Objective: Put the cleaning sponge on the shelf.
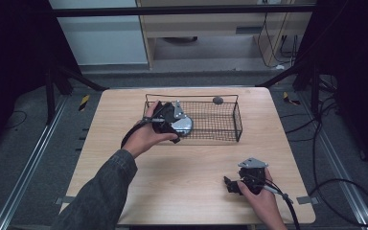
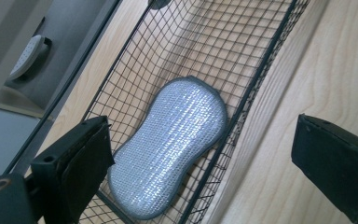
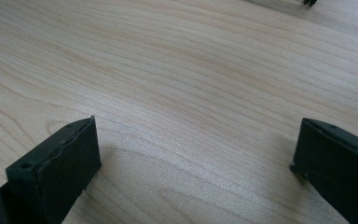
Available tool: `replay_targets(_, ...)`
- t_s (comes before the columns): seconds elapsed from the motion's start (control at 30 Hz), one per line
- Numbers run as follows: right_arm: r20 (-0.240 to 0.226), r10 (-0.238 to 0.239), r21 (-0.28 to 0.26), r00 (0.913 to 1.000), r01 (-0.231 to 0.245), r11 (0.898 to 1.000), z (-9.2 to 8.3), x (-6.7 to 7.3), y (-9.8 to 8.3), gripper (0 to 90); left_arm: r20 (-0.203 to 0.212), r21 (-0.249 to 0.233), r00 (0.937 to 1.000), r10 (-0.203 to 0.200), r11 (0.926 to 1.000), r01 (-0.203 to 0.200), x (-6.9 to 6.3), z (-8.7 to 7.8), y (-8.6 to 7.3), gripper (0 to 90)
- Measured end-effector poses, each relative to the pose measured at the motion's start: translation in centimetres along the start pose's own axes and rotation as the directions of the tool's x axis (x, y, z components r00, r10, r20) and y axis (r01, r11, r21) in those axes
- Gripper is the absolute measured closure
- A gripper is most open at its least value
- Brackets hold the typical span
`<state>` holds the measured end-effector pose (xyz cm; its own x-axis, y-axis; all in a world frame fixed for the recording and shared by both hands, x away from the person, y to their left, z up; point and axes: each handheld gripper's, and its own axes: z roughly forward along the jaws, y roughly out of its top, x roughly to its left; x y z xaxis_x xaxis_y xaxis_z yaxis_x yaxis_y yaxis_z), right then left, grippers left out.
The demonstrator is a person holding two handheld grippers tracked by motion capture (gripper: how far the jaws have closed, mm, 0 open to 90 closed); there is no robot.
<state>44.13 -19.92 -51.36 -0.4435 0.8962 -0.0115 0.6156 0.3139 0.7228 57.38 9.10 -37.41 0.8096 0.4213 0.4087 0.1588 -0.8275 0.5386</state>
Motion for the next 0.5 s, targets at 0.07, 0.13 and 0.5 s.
replay_targets(0.07, 0.001, 0.001, 0.0, 1.0, -0.001, 1.0, 0.0, 0.0, 0.0, 0.6, 0.016, -0.014, 0.9995, -0.027, 0.9995, 0.027, -0.5, -0.2, 0.0, 4.4)
replay_targets(0.13, -0.002, 0.012, 0.004, 0.9999, -0.012, 1.0, -0.1, 0.1, 0.0, 0.6, 0.021, -0.017, 0.9992, -0.035, 0.9992, 0.035, -1.0, -0.4, 0.1, 4.3)
replay_targets(0.5, -0.001, 0.007, 0.001, 1.0, -0.007, 1.0, 0.0, 0.0, 0.0, 0.6, 0.021, -0.039, 0.996, -0.087, 0.9954, 0.088, -3.1, -1.1, -1.0, 4.1)
